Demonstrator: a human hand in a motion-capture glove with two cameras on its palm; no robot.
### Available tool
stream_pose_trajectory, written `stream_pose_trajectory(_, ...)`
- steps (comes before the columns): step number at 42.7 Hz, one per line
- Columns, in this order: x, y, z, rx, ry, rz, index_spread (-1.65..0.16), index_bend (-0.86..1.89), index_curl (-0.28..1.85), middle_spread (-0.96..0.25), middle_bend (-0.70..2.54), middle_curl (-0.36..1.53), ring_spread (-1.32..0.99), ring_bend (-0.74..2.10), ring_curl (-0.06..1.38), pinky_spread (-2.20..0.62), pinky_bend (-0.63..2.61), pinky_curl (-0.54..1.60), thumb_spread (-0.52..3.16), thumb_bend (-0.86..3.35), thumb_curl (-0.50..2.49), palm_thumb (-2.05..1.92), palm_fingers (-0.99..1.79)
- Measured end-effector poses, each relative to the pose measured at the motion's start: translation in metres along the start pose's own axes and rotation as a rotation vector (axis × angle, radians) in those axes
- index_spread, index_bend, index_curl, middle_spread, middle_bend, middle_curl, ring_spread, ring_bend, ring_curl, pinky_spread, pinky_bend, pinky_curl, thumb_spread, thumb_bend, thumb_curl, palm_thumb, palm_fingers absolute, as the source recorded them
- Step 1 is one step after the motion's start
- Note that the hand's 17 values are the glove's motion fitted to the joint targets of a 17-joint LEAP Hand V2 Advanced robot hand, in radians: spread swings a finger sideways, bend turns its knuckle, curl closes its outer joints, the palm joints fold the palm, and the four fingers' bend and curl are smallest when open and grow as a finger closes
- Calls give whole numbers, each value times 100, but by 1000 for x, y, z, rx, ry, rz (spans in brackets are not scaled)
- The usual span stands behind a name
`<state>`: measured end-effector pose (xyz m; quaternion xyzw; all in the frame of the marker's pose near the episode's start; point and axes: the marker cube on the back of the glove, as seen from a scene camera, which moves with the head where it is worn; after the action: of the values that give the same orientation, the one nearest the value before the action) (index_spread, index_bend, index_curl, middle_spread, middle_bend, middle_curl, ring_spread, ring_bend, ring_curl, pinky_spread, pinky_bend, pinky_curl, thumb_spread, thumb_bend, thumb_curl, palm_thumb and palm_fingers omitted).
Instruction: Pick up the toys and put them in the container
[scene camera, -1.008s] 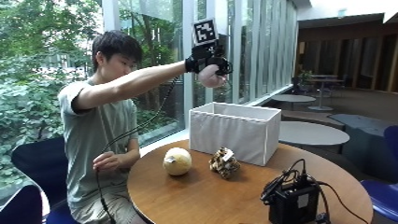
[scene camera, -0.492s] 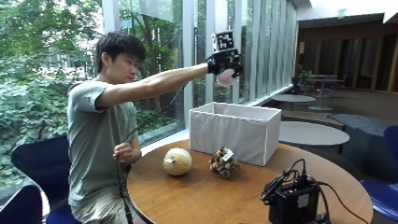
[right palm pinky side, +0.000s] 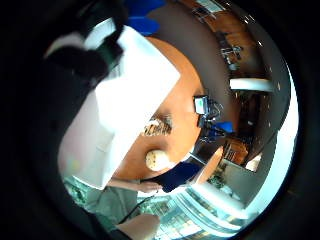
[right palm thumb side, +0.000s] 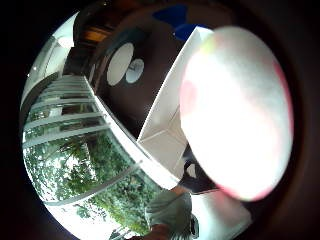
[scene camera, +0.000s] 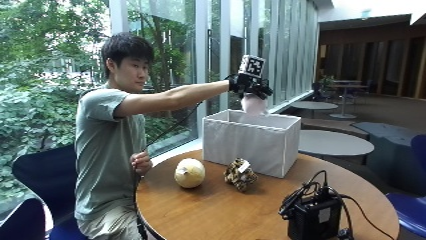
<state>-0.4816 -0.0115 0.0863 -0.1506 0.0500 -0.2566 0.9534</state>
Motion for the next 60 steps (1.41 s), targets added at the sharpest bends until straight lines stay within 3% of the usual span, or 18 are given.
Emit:
stream_pose_trajectory(2,-1,2,2,-28,13,-21,-29,46,88,-16,82,67,-29,100,75,-18,133,68,67,-10,91,28,-63)
stream_pose_trajectory(5,-2,4,0,-29,39,-7,-26,25,76,-9,58,58,-21,75,67,-11,133,63,80,-11,82,15,-71)
stream_pose_trajectory(14,36,33,-22,52,22,31,-19,4,53,1,23,45,-7,39,51,0,114,53,102,-5,65,0,-45)
stream_pose_trajectory(18,56,50,-36,73,-60,156,-17,4,46,2,17,42,-3,32,48,2,106,49,107,-4,60,-2,-38)
stream_pose_trajectory(31,192,158,-37,117,-19,165,-16,4,31,4,14,36,1,22,43,5,95,42,115,-3,47,-2,-28)
stream_pose_trajectory(36,250,191,9,91,46,281,-15,5,27,4,14,34,2,21,43,6,93,41,116,-4,44,-3,-26)
stream_pose_trajectory(40,282,212,65,68,44,215,-16,5,25,4,14,33,2,21,43,6,92,40,117,-4,41,-4,-24)
stream_pose_trajectory(44,319,220,134,25,41,274,-15,5,22,4,14,32,3,21,43,6,93,40,117,-5,39,-5,-22)
stream_pose_trajectory(45,328,223,154,5,56,233,-15,5,22,4,14,32,3,22,43,6,94,40,117,-5,38,-5,-22)
stream_pose_trajectory(48,338,239,208,-70,190,-103,-15,6,21,4,14,31,3,22,43,6,95,40,117,-5,37,-5,-22)
stream_pose_trajectory(49,334,241,221,-85,211,-154,-15,6,20,4,14,31,3,22,43,6,95,40,118,-5,36,-5,-21)
stream_pose_trajectory(54,274,234,301,-137,-31,122,-17,6,19,4,13,29,4,22,43,6,99,40,117,-5,34,-6,-20)
stream_pose_trajectory(60,249,238,331,-135,-112,101,-22,12,19,2,10,26,4,28,44,6,107,41,112,-6,32,-6,-9)
